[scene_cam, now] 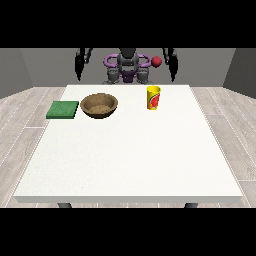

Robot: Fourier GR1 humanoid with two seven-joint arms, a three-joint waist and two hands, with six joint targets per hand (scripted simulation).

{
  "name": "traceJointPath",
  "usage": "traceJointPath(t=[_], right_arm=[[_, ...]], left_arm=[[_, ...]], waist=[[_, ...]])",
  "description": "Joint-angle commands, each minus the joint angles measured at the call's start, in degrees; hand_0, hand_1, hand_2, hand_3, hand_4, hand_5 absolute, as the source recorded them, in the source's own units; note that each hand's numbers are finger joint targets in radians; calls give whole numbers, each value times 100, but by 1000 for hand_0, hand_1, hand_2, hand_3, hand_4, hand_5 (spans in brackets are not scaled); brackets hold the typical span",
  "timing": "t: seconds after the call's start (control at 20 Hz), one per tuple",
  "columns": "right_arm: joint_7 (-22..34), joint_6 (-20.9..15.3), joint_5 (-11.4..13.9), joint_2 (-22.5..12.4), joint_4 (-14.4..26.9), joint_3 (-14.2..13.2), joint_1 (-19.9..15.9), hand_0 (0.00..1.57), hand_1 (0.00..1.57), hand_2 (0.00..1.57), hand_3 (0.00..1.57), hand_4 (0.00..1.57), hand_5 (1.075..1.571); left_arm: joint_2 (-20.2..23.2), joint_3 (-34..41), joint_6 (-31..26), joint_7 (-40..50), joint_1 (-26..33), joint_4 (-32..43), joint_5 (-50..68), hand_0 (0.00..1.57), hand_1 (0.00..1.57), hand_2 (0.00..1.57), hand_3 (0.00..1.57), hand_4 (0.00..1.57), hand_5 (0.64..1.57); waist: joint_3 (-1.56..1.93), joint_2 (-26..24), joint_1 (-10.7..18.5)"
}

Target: Pick the cup and pour the ball into the bowl, then pick the bowl and place it on the pad

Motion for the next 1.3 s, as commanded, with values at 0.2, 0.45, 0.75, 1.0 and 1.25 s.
traceJointPath(t=[0.2, 0.45, 0.75, 1.0, 1.25], right_arm=[[500, 56, -105, -219, -550, -89, -78, 0, 0, 0, 0, 875, 1533], [2002, -151, -855, 229, -1113, -147, 479, 0, 0, 0, 0, 860, 1530], [2681, -326, -1056, 22, -2218, -416, 181, 0, 0, 0, 0, 789, 1548], [2130, -605, -544, 376, -2313, -10, -180, 0, 0, 0, 0, 741, 1546], [1229, -414, -667, 357, -1752, -272, -680, 0, 0, 0, 87, 712, 1545]], left_arm=[[191, 86, -28, 499, -49, -573, 92, 0, 0, 0, 0, 664, 1566], [-539, -307, 367, 2208, 344, -1435, 912, 0, 0, 0, 0, 634, 1564], [-552, -648, 940, 2692, -122, -2292, 459, 0, 0, 0, 0, 581, 1560], [-472, -480, 706, 1847, -415, -1965, 352, 0, 0, 0, 0, 606, 1555], [-554, -435, 777, 488, -852, -1247, 45, 0, 0, 0, 0, 548, 1526]], waist=[[-30, -1422, 32], [-36, -2570, -18], [-38, -1606, -98], [-40, -658, -148], [-40, 531, -132]])
